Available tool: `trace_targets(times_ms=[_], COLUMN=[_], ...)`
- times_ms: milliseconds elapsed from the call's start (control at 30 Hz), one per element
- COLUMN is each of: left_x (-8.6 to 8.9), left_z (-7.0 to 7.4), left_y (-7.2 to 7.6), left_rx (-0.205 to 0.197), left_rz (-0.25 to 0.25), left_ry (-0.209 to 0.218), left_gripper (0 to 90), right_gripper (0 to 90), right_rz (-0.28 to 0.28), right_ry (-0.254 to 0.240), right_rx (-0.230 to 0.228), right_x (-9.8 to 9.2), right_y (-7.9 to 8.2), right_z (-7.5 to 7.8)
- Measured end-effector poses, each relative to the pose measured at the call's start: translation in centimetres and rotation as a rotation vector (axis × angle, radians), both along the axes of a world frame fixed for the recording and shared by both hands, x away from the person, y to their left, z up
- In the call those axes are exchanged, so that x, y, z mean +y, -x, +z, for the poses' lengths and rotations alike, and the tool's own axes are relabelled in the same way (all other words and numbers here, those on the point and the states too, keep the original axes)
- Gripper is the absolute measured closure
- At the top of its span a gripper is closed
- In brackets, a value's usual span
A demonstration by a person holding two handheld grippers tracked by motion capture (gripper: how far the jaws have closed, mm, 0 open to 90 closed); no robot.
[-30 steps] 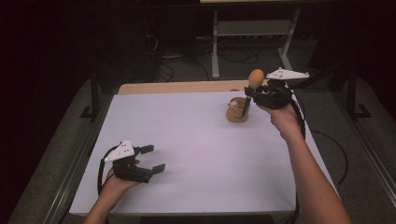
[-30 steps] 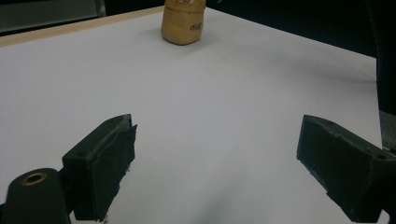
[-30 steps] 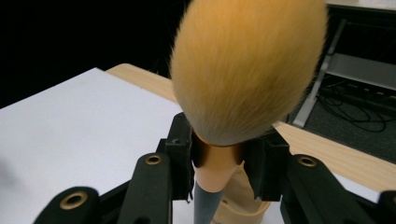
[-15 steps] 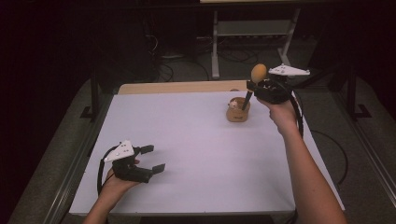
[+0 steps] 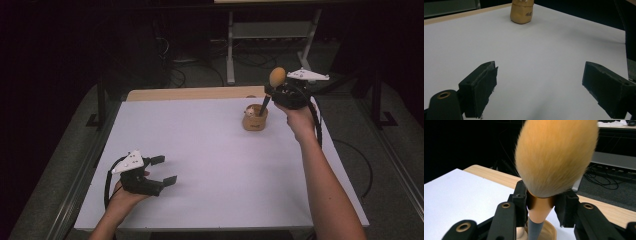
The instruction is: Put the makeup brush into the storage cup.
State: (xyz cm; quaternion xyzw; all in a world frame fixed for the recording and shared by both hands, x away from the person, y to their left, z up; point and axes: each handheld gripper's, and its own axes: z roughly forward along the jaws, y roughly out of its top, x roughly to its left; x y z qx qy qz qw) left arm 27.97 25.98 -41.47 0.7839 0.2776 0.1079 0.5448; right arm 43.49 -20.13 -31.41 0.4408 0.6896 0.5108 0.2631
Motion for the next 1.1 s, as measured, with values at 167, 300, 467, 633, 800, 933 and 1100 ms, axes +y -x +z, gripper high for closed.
trace_targets(times_ms=[167,300,467,633,800,933,1100], left_x=[0.0,0.0,0.0,0.0,0.0,0.0,0.0], left_z=[0.0,0.0,0.0,0.1,0.1,0.0,0.0], left_y=[0.0,0.1,0.1,0.1,0.1,0.1,0.0], left_rx=[0.004,0.002,0.005,0.0,0.001,0.001,0.001], left_rz=[0.004,0.002,0.005,0.002,0.001,0.0,-0.001], left_ry=[0.004,0.002,0.004,0.004,0.004,0.001,0.002], left_gripper=[12.1,12.1,12.1,12.2,12.3,12.3,12.3], right_gripper=[64.1,64.1,64.1,64.1,64.0,64.0,63.7], right_rz=[-0.014,-0.02,-0.025,-0.034,-0.031,-0.037,-0.03], right_ry=[0.028,0.029,0.052,0.064,0.091,0.089,0.099], right_rx=[0.012,0.018,0.031,0.045,0.064,0.076,0.092], right_x=[0.3,0.4,0.7,0.7,0.9,1.0,1.1], right_y=[-0.6,-0.9,-1.3,-1.6,-1.9,-2.0,-2.2], right_z=[-0.7,-1.0,-1.5,-2.0,-2.4,-2.6,-2.9])
